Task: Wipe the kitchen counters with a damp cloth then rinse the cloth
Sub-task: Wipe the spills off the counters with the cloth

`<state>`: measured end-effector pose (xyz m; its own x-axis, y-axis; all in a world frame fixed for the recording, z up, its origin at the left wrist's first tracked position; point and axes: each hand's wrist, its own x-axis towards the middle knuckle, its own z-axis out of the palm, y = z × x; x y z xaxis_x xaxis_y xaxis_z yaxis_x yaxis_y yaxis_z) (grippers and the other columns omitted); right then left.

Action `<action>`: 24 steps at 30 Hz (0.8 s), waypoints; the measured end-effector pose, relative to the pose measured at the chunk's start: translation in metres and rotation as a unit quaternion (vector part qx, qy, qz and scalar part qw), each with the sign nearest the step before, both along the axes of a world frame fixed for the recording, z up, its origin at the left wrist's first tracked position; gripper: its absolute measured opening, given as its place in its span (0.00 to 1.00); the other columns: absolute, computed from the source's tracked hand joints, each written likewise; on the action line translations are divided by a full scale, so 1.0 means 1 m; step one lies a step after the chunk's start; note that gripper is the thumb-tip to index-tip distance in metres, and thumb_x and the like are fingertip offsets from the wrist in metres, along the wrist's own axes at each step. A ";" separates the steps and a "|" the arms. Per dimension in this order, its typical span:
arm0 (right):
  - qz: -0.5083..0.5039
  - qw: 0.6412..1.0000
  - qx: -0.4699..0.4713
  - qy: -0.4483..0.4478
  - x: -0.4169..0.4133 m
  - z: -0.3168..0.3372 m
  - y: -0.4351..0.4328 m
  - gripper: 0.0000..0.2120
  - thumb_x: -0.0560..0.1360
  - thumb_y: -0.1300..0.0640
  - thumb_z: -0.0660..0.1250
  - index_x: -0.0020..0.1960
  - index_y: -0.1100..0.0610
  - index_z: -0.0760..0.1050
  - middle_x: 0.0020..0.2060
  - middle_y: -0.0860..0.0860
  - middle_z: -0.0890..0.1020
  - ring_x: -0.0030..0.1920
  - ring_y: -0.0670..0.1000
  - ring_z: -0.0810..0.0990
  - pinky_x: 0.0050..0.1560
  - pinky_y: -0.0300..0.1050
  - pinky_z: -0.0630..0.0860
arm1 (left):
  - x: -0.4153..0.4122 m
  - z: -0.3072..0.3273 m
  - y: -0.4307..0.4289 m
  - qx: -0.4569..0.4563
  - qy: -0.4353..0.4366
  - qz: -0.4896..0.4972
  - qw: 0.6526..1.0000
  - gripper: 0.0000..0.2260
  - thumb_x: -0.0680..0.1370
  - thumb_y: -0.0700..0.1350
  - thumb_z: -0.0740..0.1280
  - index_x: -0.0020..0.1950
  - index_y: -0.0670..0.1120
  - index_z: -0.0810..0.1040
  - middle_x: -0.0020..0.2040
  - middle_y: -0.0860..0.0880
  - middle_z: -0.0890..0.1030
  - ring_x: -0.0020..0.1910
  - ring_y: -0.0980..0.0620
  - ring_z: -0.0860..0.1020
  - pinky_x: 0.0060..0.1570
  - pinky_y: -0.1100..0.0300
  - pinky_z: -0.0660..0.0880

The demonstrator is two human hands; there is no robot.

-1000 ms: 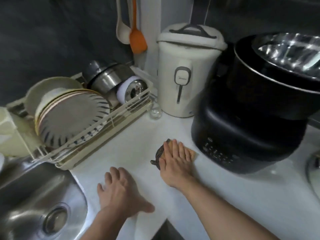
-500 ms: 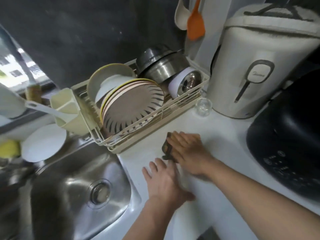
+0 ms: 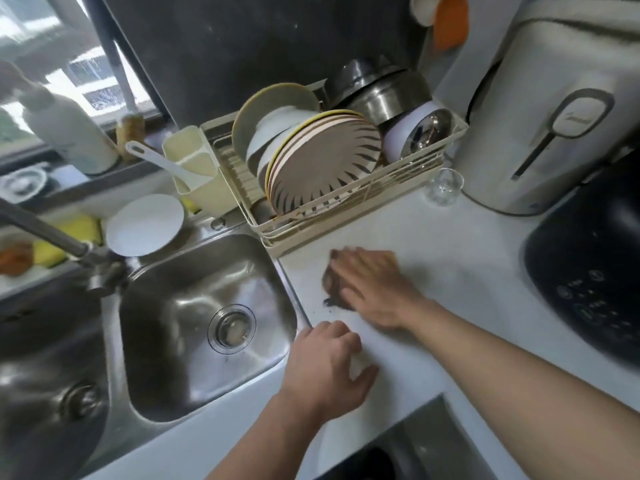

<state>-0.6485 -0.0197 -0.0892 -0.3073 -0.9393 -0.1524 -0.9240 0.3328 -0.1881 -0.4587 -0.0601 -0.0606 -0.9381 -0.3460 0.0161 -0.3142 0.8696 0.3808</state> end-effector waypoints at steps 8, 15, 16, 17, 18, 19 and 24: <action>-0.242 0.970 0.030 -0.012 0.035 -0.002 0.018 0.28 0.81 0.46 0.45 0.79 0.52 0.45 0.79 0.57 0.47 0.77 0.61 0.46 0.76 0.58 0.44 | 0.038 -0.008 0.033 -0.006 -0.016 -0.043 0.999 0.12 0.67 0.60 0.65 0.40 0.52 0.73 0.44 0.56 0.78 0.43 0.51 0.78 0.41 0.56 0.75; -0.099 0.994 0.036 -0.030 0.060 0.002 0.026 0.29 0.81 0.41 0.48 0.79 0.46 0.43 0.79 0.50 0.42 0.78 0.52 0.41 0.75 0.50 0.38 | 0.053 -0.010 0.029 -0.008 -0.025 -0.049 0.998 0.12 0.68 0.59 0.63 0.42 0.52 0.75 0.46 0.56 0.78 0.47 0.50 0.78 0.46 0.55 0.74; -0.138 0.990 0.034 -0.027 0.049 0.001 0.044 0.29 0.81 0.41 0.45 0.79 0.46 0.43 0.79 0.50 0.42 0.78 0.52 0.41 0.75 0.50 0.38 | 0.051 -0.010 0.028 -0.008 -0.027 -0.046 0.999 0.13 0.68 0.59 0.62 0.43 0.52 0.76 0.47 0.55 0.79 0.48 0.50 0.79 0.46 0.55 0.75; -0.192 0.981 0.034 -0.023 0.039 -0.001 0.062 0.29 0.81 0.41 0.42 0.79 0.46 0.42 0.79 0.50 0.42 0.78 0.52 0.41 0.75 0.50 0.38 | 0.049 -0.010 0.027 -0.009 -0.027 -0.042 0.999 0.13 0.68 0.59 0.62 0.44 0.52 0.77 0.48 0.55 0.79 0.48 0.49 0.79 0.46 0.55 0.75; -0.248 0.968 0.034 -0.021 0.031 -0.001 0.076 0.28 0.81 0.42 0.41 0.79 0.47 0.42 0.79 0.51 0.43 0.78 0.52 0.41 0.76 0.50 0.38 | 0.047 -0.010 0.026 -0.010 -0.026 -0.034 0.999 0.14 0.68 0.59 0.63 0.45 0.52 0.77 0.49 0.55 0.79 0.48 0.49 0.79 0.46 0.55 0.75; -0.298 0.954 0.036 -0.020 0.026 -0.003 0.082 0.28 0.81 0.42 0.40 0.79 0.48 0.42 0.79 0.52 0.43 0.78 0.53 0.41 0.76 0.51 0.39 | 0.045 -0.009 0.026 -0.012 -0.027 -0.025 0.999 0.15 0.68 0.60 0.64 0.48 0.52 0.78 0.50 0.55 0.79 0.50 0.49 0.79 0.47 0.55 0.74; -0.309 0.951 0.009 -0.002 0.053 0.002 0.032 0.29 0.81 0.45 0.45 0.79 0.54 0.49 0.78 0.60 0.50 0.77 0.62 0.48 0.76 0.57 0.44 | 0.037 -0.002 0.027 0.008 -0.078 0.017 0.997 0.29 0.67 0.69 0.63 0.59 0.52 0.68 0.54 0.56 0.76 0.57 0.51 0.74 0.60 0.55 0.66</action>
